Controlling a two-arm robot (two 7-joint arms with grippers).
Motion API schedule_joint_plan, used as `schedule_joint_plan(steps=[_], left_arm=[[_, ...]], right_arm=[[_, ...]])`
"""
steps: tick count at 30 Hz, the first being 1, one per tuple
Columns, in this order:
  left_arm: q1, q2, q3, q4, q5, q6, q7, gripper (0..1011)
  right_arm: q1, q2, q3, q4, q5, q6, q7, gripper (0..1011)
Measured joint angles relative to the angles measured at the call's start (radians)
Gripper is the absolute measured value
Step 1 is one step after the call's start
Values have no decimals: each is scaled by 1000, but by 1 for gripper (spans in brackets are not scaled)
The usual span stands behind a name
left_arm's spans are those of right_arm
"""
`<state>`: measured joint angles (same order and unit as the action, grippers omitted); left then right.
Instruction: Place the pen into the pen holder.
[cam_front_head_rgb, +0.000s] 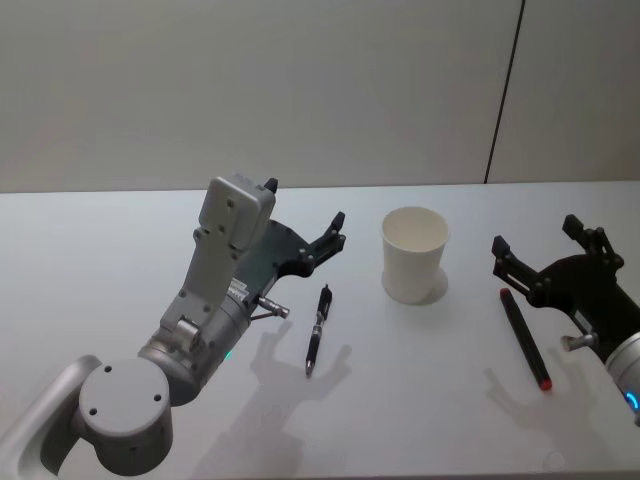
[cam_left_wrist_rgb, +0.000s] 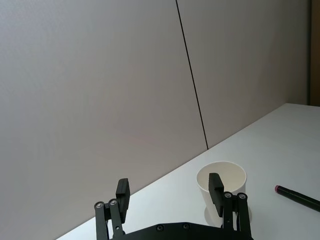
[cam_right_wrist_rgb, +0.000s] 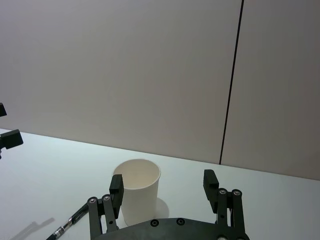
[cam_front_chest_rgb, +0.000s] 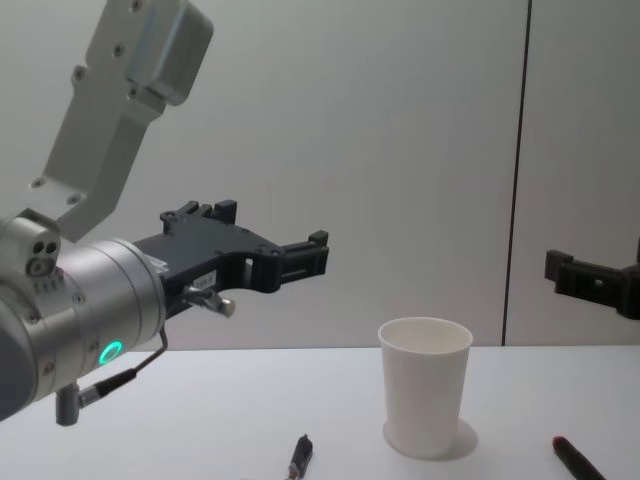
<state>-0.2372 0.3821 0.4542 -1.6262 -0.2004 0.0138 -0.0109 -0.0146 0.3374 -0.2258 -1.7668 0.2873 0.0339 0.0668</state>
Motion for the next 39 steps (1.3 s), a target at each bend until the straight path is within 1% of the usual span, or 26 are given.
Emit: schedule_joint_plan(steps=[39], left_arm=[[0, 0, 0, 0, 0, 0, 0, 1004]], right_arm=[[0, 0, 0, 0, 0, 0, 0, 1002]])
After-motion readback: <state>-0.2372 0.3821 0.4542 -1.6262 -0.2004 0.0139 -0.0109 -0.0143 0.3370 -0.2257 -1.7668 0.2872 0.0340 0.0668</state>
